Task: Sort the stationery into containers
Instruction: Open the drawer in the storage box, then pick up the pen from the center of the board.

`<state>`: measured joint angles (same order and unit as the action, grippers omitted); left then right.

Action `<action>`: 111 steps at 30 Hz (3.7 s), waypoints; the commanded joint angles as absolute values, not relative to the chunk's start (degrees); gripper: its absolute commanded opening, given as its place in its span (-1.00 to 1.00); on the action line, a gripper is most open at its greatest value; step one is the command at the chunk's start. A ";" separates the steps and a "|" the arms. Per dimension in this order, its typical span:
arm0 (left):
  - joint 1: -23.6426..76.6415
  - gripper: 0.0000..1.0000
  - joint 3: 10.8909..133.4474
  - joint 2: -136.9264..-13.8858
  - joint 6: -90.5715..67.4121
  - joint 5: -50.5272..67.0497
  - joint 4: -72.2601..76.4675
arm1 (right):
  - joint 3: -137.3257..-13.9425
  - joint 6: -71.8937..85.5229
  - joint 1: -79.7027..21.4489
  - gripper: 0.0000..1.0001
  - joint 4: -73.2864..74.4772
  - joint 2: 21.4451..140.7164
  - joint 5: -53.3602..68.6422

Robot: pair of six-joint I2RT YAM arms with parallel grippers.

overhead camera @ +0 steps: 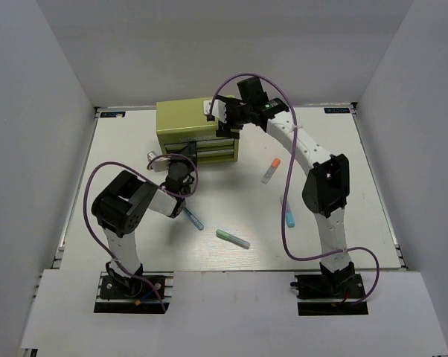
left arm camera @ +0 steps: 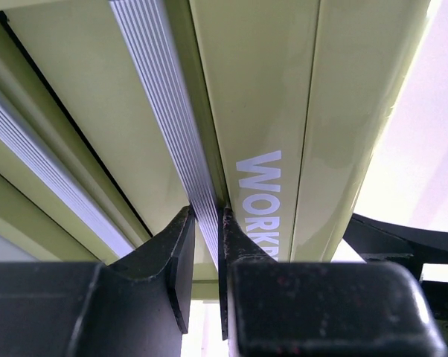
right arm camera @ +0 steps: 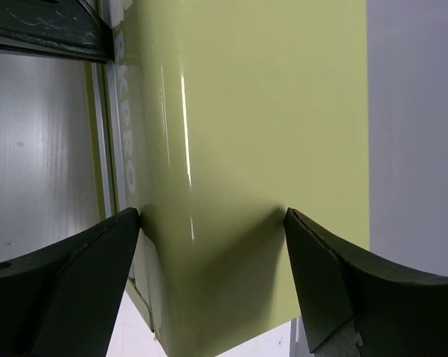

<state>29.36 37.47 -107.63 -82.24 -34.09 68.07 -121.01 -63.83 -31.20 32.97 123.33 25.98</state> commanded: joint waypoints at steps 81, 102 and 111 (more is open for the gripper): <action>28.39 0.58 20.65 -42.55 -78.51 -13.98 -9.73 | -83.31 -37.73 -29.18 0.65 18.95 90.09 7.12; 28.39 0.53 35.33 -51.78 -46.15 0.17 -20.66 | -84.11 -0.89 -15.03 0.40 33.31 104.85 18.55; 28.39 0.65 34.97 -46.14 -44.48 2.81 -17.49 | -90.43 8.16 -15.12 0.40 31.12 113.38 10.12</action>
